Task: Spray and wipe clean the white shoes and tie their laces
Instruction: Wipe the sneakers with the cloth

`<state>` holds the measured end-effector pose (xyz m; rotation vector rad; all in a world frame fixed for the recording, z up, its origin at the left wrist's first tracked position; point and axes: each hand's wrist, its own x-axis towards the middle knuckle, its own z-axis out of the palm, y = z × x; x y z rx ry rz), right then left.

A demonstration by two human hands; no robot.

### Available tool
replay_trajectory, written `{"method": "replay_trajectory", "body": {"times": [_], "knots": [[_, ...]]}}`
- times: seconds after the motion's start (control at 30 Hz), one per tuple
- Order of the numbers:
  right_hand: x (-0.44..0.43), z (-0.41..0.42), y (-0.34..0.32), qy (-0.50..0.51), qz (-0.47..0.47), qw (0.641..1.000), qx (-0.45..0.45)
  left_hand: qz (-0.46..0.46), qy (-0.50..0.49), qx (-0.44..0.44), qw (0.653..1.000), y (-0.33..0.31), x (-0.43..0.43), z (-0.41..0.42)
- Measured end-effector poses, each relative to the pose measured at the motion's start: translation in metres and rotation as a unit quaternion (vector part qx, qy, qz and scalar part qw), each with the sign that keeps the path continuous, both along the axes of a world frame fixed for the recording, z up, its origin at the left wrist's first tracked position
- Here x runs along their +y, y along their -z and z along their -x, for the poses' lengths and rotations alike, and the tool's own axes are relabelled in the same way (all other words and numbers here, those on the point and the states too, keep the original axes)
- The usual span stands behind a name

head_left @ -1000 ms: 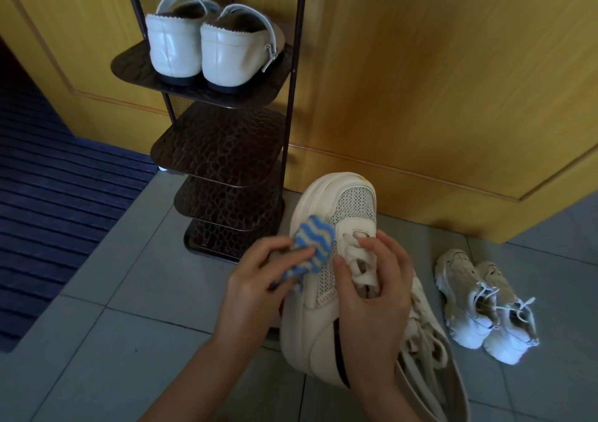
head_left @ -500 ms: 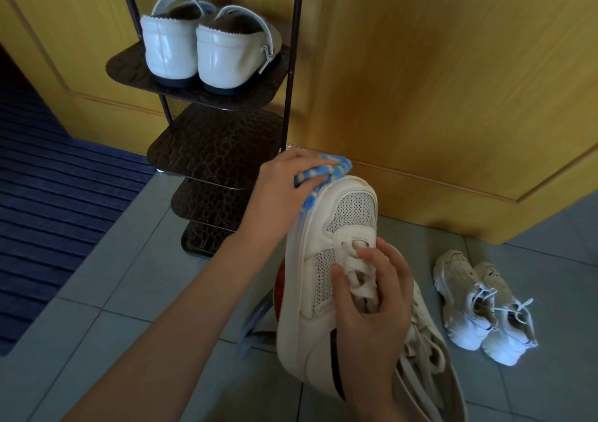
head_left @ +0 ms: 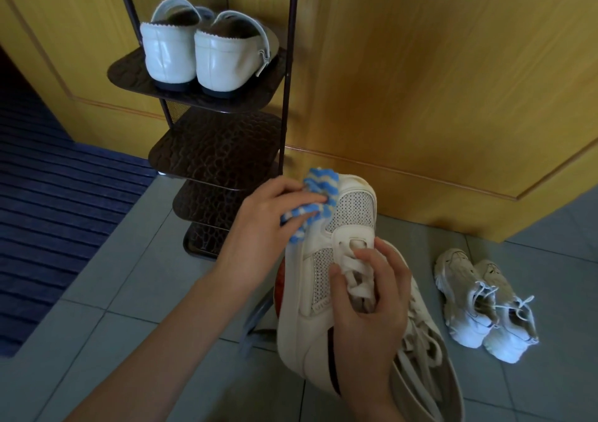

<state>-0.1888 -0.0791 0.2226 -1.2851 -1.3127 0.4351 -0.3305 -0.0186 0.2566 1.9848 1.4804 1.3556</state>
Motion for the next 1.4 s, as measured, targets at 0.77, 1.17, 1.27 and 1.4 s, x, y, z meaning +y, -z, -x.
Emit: {"method": "replay_trajectory", "body": {"times": [0.77,1.17,1.27,1.4], "knots": [[0.004,0.002,-0.001,0.026,0.003,0.999,-0.019,-0.022,0.006,0.085,0.996,0.010,0.002,0.008],[0.002,0.003,0.001,0.019,-0.004,0.999,-0.031,0.236,0.009,-0.001,0.972,-0.045,0.062,0.010],[0.003,0.004,0.001,0.017,0.002,1.000,-0.025,0.259,-0.035,-0.009,0.965,-0.044,0.065,0.005],[0.003,0.004,0.001,0.008,0.006,1.000,-0.009,0.264,-0.062,-0.065,0.960,-0.029,0.057,0.000]]}}
